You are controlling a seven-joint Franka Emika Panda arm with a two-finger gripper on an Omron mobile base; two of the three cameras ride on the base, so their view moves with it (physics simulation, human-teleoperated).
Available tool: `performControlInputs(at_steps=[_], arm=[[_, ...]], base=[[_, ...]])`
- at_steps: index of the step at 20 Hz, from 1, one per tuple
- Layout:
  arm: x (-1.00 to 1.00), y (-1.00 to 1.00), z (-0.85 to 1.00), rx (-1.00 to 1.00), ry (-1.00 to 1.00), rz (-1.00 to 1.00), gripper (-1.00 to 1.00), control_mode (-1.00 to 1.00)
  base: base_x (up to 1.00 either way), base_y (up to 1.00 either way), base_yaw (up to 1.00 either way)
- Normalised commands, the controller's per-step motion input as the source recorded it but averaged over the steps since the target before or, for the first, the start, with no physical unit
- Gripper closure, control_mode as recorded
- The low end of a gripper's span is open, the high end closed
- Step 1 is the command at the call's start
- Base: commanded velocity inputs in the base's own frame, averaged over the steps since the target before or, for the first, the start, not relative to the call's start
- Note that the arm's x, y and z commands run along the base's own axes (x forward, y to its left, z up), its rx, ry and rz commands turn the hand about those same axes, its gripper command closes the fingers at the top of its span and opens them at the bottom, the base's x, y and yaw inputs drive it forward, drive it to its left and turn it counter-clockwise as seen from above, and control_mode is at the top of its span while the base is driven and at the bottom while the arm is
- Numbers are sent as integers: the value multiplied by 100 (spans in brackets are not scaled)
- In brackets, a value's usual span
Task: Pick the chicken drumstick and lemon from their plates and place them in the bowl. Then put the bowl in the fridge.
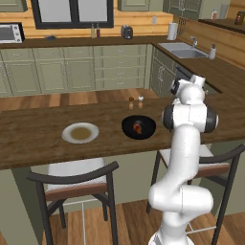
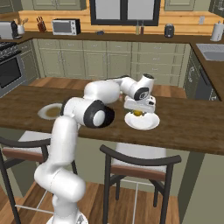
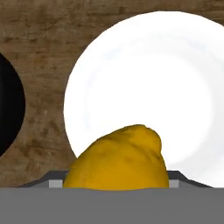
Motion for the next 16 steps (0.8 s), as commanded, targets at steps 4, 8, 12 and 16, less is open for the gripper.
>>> performControlInputs(at_steps=[4,8,12,16], arm=[[-99,44,73,3,0,-6,100,-100],[-94,85,35,4,6,-1,100,-100],[-53,99,43,0,0,0,100,-100],[-22,58,55,0,0,0,100,-100]], base=[[0,0,0],[0,0,0],[0,0,0],[0,0,0]])
